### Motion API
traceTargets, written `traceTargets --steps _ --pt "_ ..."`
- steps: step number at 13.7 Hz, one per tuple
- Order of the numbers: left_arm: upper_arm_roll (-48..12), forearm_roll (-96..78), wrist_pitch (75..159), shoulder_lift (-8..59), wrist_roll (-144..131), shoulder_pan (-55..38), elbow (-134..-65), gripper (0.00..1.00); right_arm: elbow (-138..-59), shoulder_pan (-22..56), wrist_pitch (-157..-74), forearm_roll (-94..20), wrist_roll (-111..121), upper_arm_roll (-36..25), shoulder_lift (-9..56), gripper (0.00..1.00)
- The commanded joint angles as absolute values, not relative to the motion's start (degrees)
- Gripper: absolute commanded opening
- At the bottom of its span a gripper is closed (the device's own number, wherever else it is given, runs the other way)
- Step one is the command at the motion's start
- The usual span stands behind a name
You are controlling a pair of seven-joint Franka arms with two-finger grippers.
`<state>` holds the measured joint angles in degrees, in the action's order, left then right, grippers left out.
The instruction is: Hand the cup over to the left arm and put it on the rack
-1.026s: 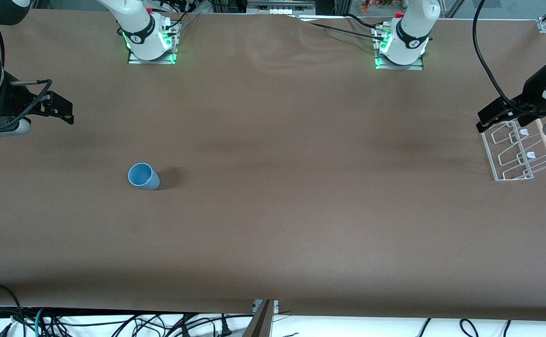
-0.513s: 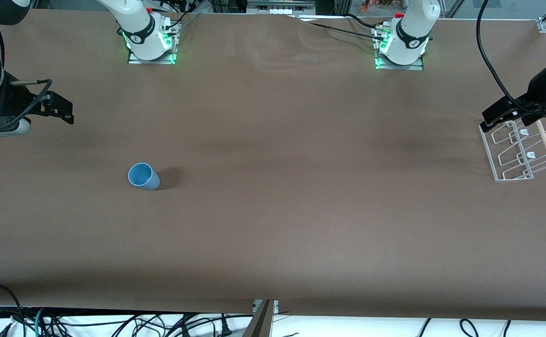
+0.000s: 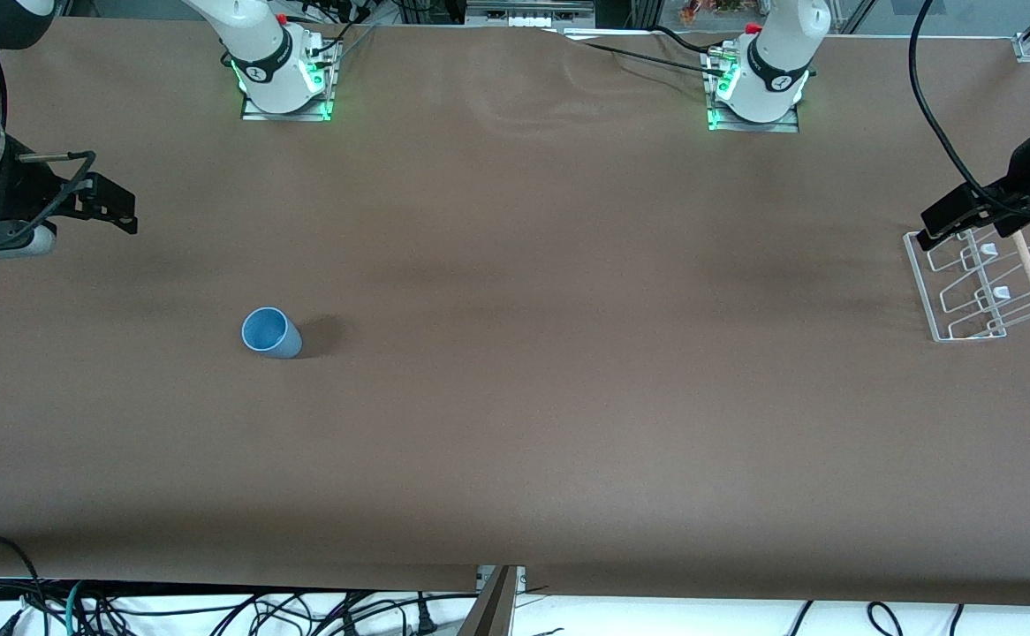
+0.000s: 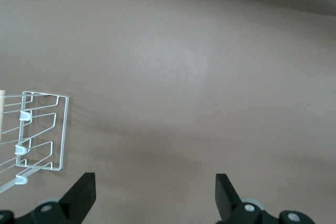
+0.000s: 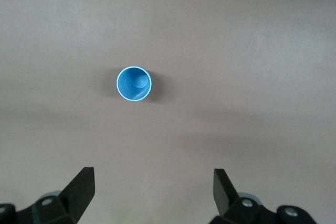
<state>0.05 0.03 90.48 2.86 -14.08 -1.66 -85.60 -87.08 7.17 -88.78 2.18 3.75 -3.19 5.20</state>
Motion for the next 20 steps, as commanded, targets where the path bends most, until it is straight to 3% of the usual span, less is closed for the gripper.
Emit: traceTargets --steps 1,11,20 --pt "-0.2 0.8 91.0 2.0 -12.9 -1.4 -86.5 1.00 -86.0 6.6 -88.1 3.1 4.1 -2.8 7.3 1.00" --pt "-0.2 0.6 91.1 2.9 -12.9 -1.5 -85.9 1.00 -88.3 5.8 -101.7 2.0 3.4 -2.6 22.7 1.00" --pt "-0.4 0.6 91.8 3.5 -13.0 -1.6 -85.7 1.00 -99.3 5.4 -114.0 -0.4 0.3 -2.5 25.6 1.00"
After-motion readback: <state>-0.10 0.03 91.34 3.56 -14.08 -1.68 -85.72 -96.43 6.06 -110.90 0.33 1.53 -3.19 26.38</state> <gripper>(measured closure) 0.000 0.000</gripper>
